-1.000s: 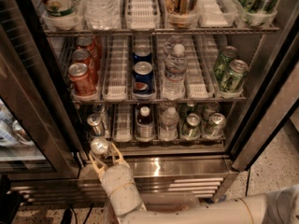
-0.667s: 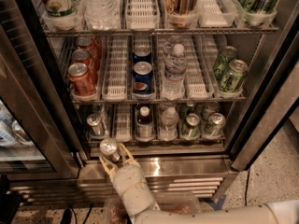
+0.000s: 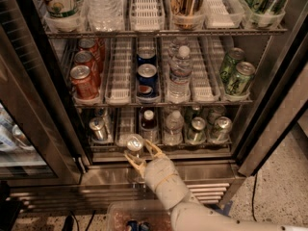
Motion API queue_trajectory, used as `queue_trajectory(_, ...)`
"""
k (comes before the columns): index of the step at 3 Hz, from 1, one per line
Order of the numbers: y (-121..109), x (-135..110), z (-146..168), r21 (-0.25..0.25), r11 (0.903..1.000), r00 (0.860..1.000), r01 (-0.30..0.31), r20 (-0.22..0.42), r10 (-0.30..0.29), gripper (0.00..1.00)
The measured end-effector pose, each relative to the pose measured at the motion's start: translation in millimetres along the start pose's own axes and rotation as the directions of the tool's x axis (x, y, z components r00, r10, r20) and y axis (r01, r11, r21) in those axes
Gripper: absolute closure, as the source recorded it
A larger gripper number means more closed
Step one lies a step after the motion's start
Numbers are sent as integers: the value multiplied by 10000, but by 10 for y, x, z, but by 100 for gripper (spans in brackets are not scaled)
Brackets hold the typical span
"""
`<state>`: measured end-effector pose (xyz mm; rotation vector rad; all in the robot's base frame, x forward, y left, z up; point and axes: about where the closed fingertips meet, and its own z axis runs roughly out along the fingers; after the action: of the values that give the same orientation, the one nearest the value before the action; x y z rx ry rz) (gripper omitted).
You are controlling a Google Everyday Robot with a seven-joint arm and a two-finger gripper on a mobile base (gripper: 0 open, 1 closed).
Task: Pick redbull can from bottom shelf of fridge
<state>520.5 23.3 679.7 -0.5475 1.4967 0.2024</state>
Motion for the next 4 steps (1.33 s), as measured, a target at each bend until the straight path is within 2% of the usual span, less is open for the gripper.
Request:
queue_trajectory(1, -115, -181, 1, -839, 9965, 9990, -14, 448, 52, 100)
queue_trajectory(2, 130, -191, -24, -1767, 9841, 9987, 198, 491, -113, 100)
queue_trajectory(3, 131, -191, -24, -1770, 9840, 9987, 197, 491, -111, 100)
queue_trajectory(4, 272, -220, -88, -2440, 9698, 9983, -40, 548, 180, 100)
